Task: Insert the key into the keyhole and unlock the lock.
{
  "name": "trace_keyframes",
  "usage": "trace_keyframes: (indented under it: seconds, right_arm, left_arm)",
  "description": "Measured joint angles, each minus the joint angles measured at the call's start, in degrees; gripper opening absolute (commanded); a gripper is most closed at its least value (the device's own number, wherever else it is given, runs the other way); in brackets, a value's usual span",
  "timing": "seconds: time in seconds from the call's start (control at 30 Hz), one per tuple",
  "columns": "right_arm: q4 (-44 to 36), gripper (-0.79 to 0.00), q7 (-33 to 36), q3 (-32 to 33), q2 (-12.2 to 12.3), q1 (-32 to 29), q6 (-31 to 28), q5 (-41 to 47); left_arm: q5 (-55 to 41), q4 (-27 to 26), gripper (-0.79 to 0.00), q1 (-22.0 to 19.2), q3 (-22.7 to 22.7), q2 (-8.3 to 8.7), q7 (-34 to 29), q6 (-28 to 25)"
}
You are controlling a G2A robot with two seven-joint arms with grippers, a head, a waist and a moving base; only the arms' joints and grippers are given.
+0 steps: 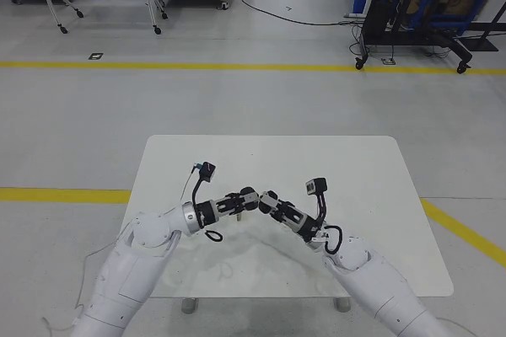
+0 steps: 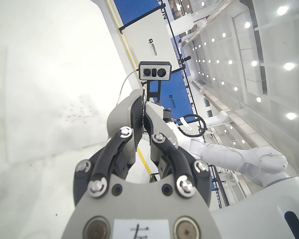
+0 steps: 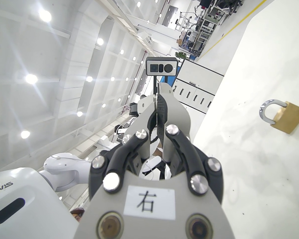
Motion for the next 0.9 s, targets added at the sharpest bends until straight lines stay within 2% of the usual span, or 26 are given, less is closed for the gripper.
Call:
trace_keyframes:
  seconds: [0.83, 0.87, 0.9]
  right_arm:
    - [0.48, -0.785, 1.79, 1.11, -1.32, -0.21, 0.78, 0.90]
    - [0.45, -0.680, 1.84, 1.18, -1.36, -0.24, 0.79, 0.83]
    - [0.43, -0.219, 1.88, 1.25, -1.39, -0.27, 0.79, 0.76]
  left_arm:
    - [-0.91, -0.02, -0.785, -0.16, 0.59, 0.31, 0.40, -1.15]
    - [-0.80, -0.02, -0.785, -0.18, 0.63, 0.33, 0.41, -1.16]
    - [-0.71, -0.02, -0.785, -0.19, 0.65, 0.35, 0.46, -1.15]
